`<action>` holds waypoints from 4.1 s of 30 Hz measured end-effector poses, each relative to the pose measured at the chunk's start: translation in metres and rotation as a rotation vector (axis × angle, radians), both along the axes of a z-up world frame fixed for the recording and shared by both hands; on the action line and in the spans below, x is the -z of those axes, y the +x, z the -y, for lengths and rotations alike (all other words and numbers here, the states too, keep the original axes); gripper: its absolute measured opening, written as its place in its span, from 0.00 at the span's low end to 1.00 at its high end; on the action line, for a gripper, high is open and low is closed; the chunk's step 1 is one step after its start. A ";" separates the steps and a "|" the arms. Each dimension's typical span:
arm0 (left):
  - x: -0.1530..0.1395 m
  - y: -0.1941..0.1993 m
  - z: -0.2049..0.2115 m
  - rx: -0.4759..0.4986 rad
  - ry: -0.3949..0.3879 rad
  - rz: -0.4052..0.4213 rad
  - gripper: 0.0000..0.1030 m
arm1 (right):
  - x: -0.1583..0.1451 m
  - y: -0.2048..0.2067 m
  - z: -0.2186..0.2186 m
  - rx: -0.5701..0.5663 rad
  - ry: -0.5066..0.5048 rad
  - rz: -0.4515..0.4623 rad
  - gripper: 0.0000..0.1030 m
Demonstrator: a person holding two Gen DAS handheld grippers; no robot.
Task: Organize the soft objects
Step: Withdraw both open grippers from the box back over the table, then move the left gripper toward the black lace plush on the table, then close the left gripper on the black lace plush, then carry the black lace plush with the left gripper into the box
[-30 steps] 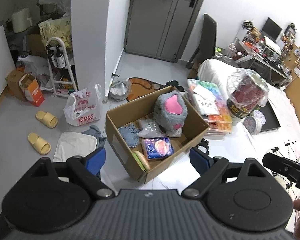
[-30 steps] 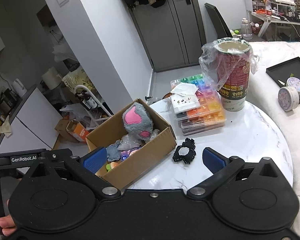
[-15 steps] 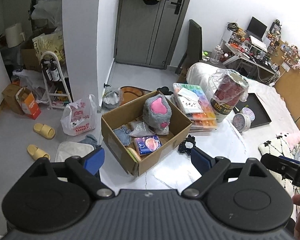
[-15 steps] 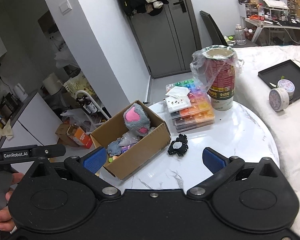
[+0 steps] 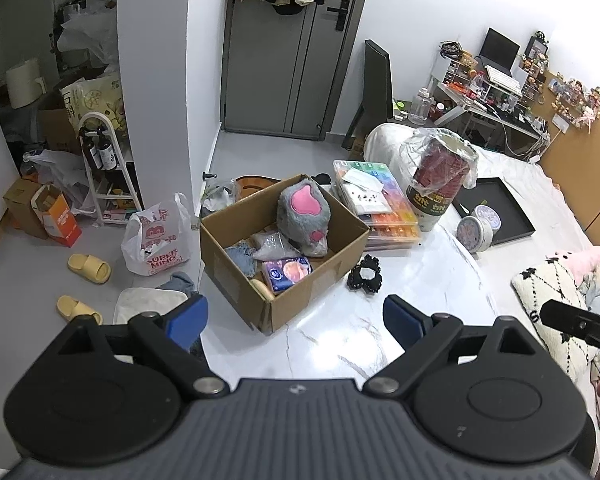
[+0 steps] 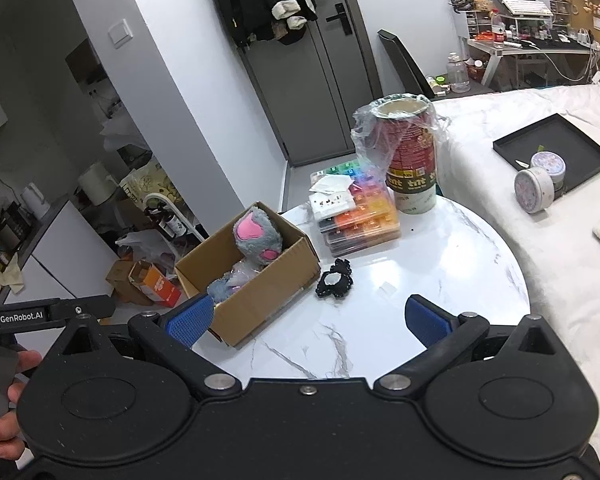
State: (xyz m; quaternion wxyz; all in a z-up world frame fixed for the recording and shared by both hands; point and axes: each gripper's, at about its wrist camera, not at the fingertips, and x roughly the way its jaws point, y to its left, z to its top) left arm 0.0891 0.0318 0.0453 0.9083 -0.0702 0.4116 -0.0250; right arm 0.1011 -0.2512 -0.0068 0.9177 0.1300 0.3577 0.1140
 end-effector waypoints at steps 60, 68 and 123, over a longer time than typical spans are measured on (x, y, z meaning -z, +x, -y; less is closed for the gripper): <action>0.175 0.174 0.167 0.045 0.057 -0.152 0.55 | 0.179 0.088 0.101 0.392 0.514 -0.247 0.61; 0.199 0.187 0.185 0.050 0.107 -0.162 0.55 | 0.189 0.089 0.108 0.435 0.505 -0.280 0.62; 0.096 0.106 0.117 0.219 0.039 -0.082 0.08 | 0.105 0.098 0.027 0.161 0.585 -0.175 0.80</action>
